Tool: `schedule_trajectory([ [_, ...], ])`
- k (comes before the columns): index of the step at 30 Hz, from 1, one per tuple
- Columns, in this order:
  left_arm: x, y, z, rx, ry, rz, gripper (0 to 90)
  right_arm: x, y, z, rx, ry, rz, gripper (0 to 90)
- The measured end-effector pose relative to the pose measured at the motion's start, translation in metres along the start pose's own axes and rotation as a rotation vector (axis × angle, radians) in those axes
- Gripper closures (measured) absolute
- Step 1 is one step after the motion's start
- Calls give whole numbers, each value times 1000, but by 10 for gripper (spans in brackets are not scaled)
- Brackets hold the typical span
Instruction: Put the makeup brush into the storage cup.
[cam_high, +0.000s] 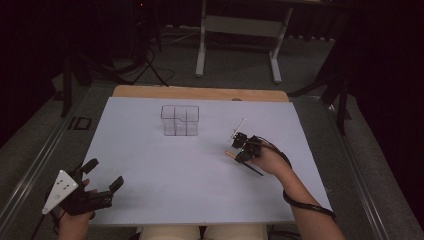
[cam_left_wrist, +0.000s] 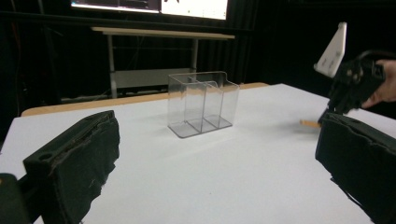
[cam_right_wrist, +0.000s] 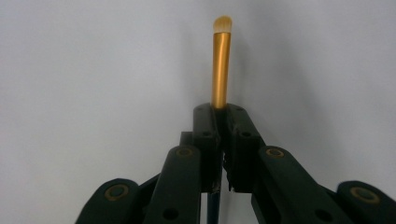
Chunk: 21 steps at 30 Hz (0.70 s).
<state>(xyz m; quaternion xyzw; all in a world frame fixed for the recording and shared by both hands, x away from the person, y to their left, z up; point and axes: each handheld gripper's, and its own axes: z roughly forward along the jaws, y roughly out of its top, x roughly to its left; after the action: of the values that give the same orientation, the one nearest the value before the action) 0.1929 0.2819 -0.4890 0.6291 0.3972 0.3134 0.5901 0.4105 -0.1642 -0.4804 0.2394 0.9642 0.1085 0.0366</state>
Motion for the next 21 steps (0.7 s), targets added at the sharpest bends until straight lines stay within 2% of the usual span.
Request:
schedule_trajectory([
  [4, -2, 1, 1, 9, -9, 11, 7, -3, -7, -14, -72, 7, 26, 841],
  [11, -1, 1, 1, 5, -4, -2, 7, -2, -17, -36, -182, 14, 67, 842],
  [16, -3, 4, 2, -2, -46, -26, 7, 1, -20, -48, -225, 1, 70, 842],
  [20, -8, 8, 5, 25, -68, -9, 7, 5, -24, -55, -302, 15, 91, 841],
  [21, -9, 8, 6, 26, -79, -5, 7, 6, -26, -56, -336, 30, 94, 842],
])
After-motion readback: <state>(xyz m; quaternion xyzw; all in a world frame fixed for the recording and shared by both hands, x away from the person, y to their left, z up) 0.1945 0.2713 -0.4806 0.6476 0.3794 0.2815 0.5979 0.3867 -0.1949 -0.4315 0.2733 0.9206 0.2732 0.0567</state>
